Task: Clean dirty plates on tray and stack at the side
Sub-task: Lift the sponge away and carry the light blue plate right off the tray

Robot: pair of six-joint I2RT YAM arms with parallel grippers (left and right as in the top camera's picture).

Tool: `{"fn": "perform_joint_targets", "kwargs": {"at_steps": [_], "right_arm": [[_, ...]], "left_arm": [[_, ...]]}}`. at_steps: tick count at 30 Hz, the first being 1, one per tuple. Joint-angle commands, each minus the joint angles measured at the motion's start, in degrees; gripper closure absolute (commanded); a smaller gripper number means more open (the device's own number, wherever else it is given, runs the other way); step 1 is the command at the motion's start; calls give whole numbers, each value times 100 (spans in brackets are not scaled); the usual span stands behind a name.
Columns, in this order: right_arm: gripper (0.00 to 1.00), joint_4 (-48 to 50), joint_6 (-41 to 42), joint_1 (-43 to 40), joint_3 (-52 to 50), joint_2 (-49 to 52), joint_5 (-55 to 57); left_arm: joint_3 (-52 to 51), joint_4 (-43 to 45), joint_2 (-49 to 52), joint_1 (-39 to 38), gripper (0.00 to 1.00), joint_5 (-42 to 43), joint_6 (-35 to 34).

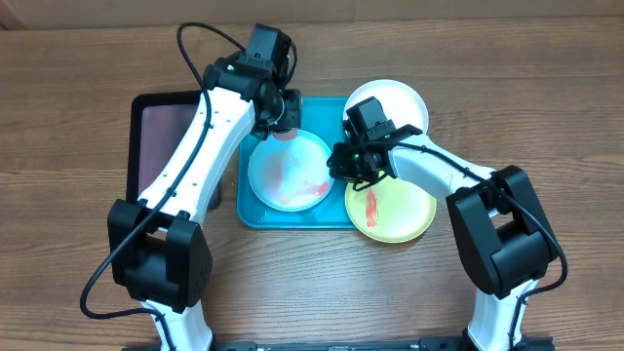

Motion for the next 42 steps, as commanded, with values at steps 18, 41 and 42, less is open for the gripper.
{"fn": "perform_joint_targets", "kwargs": {"at_steps": [18, 41, 42], "right_arm": [[91, 238, -39, 332, -37, 48, 715], [96, -2474, -229, 852, 1047, -1572, 4774], [96, -2538, -225, 909, 1047, -1633, 5025]], "left_arm": [[68, -240, -13, 79, 96, -1207, -1226], [68, -328, -13, 101, 96, -1287, -1222], [68, -321, -13, 101, 96, -1287, -1222]]}}
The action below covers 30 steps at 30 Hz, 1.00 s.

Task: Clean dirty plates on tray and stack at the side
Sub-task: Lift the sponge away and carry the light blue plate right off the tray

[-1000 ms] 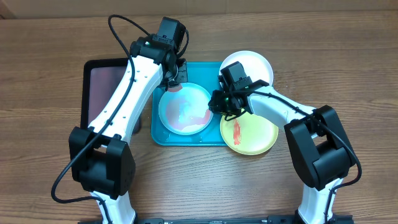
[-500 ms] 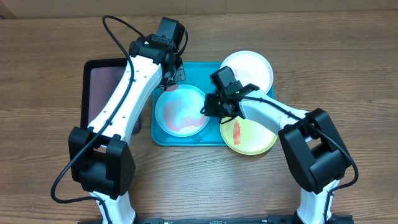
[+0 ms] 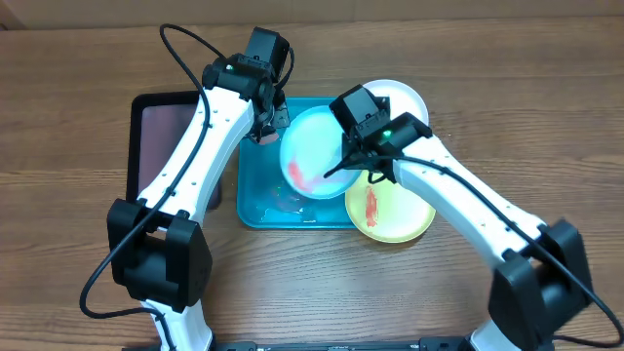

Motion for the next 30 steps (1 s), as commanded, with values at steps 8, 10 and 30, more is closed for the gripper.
{"fn": "perform_joint_targets", "kwargs": {"at_steps": [8, 10, 30], "right_arm": [[96, -332, 216, 756, 122, -568, 3499], [96, -339, 216, 1075, 122, -592, 4266], [96, -483, 219, 2227, 122, -592, 6120]], "left_arm": [[68, 17, -15, 68, 96, -72, -136], [68, 22, -15, 68, 96, -72, -136], [66, -52, -15, 66, 96, -46, -136]]}}
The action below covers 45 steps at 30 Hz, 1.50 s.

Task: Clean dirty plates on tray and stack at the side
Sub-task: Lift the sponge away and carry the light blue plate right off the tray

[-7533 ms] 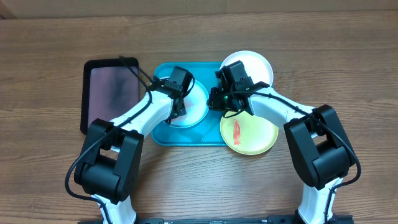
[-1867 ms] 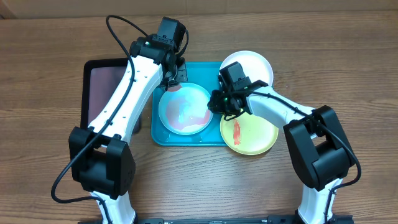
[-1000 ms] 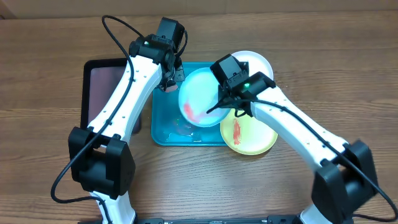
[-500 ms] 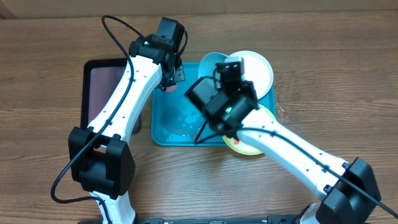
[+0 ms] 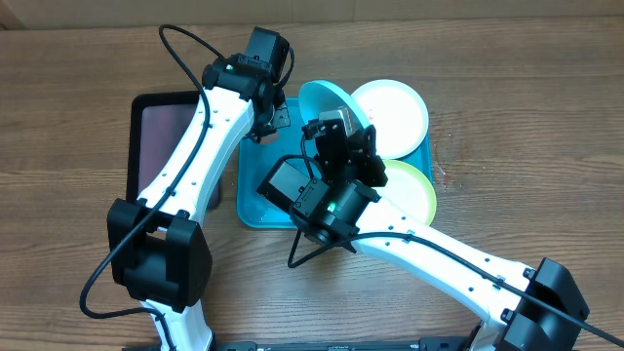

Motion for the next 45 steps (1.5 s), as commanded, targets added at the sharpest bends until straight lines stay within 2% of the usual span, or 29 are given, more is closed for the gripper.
{"fn": "perform_joint_targets", "kwargs": {"at_steps": [1, 5, 8, 16, 20, 21, 28, 35, 40, 45], "right_arm": [[96, 13, 90, 28, 120, -203, 367], [96, 15, 92, 28, 120, -203, 350], [96, 11, 90, 26, 120, -203, -59], [96, -55, 87, -533, 118, -201, -3036], [96, -46, -57, -1423, 118, -201, -4870], [96, -28, -247, -1950, 118, -201, -5661], [96, 17, -763, -3794, 118, -201, -8078], [96, -81, -866, -5595, 114, -195, -8511], [96, -4, -866, -6677, -31, -59, -7993], [96, 98, -905, -7414, -339, 267, -7807]], "left_arm": [[66, -33, -15, 66, 96, -37, -52], [66, -42, -15, 68, 96, -33, -52], [66, -35, -15, 68, 96, -33, -52], [57, -31, -15, 68, 96, -33, -52], [-44, 28, -15, 68, 96, -33, -52], [-118, 63, -13, 68, 96, -33, -55], [-199, 52, -15, 68, 96, -22, -52], [-199, 87, -13, 50, 96, 229, -50], [-203, 66, -13, 50, 96, 229, -48], [-208, 61, -13, 48, 96, 229, -50]]}}
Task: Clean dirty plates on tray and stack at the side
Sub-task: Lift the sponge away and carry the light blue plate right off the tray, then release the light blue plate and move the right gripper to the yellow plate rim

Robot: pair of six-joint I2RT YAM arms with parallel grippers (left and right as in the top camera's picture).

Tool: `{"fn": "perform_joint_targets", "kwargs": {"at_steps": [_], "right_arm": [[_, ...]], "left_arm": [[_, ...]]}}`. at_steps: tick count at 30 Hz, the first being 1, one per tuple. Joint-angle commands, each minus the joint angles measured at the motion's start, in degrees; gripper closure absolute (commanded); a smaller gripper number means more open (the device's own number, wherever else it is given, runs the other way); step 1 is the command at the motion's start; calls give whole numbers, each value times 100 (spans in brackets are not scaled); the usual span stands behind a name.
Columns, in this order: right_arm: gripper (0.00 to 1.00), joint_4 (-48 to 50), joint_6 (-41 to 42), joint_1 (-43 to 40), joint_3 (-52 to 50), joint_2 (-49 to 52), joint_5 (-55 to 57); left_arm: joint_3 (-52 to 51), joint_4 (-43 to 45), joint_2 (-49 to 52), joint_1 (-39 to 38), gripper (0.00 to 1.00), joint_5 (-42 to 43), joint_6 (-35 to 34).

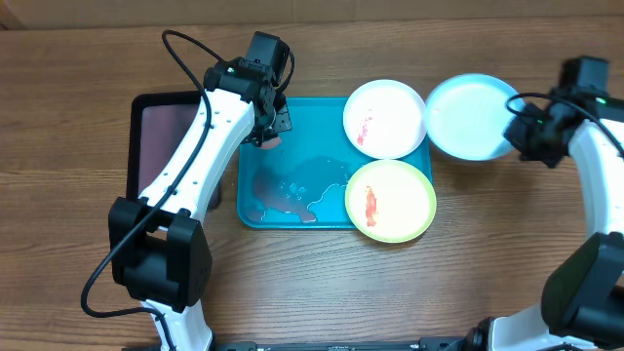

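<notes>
A teal tray [255, 166] holds a puddle of water [292, 185]. A white plate [385, 117] with red specks and a green plate [390, 200] with a red smear lie at the tray's right end. My left gripper [273, 129] hovers over the tray's back left corner, shut on a pink sponge [270, 142]. A light blue plate [468, 115], clean on top, lies flat over the table right of the tray. My right gripper [519, 132] is shut on its right rim.
A black tablet-like pad [161, 136] with a dark red face lies left of the tray, under the left arm. The wooden table [88, 263] surrounds everything. The green plate hangs over the tray's front right corner.
The light blue plate, held tilted on edge over the tray's back, is now flat on the right beyond the white plate. The right arm went with it. The left gripper barely shifted.
First the light blue plate lay in the tray with a red smear, the sponge at its far rim and my right gripper at its right rim. Then it was lifted, leaving water in the tray. Then it stood steeply tilted; now it is flat, right of the tray.
</notes>
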Motion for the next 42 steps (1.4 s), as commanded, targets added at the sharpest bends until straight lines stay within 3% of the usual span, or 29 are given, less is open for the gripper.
{"fn": "perform_joint_targets", "kwargs": {"at_steps": [1, 15, 20, 23, 31, 35, 42], "right_arm": [[96, 142, -68, -389, -317, 350, 114], [95, 1093, 168, -551, -1392, 588, 658], [60, 1003, 166, -551, -1333, 588, 549], [53, 643, 164, -551, -1038, 581, 428], [53, -776, -94, -485, 446, 422, -267], [53, -1071, -671, -402, 533, 249, -1121], [53, -1895, -1434, -149, 474, 249, -1191]], "left_arm": [[-48, 13, -13, 44, 96, 31, -48], [-48, 28, -13, 17, 96, 31, -50], [-48, 24, -13, 17, 96, 31, -48], [-48, 28, -13, 17, 96, 33, -52], [-48, 28, -13, 17, 96, 33, -52], [-48, 28, -13, 17, 96, 31, -52], [-48, 39, -13, 17, 96, 31, -52]]}}
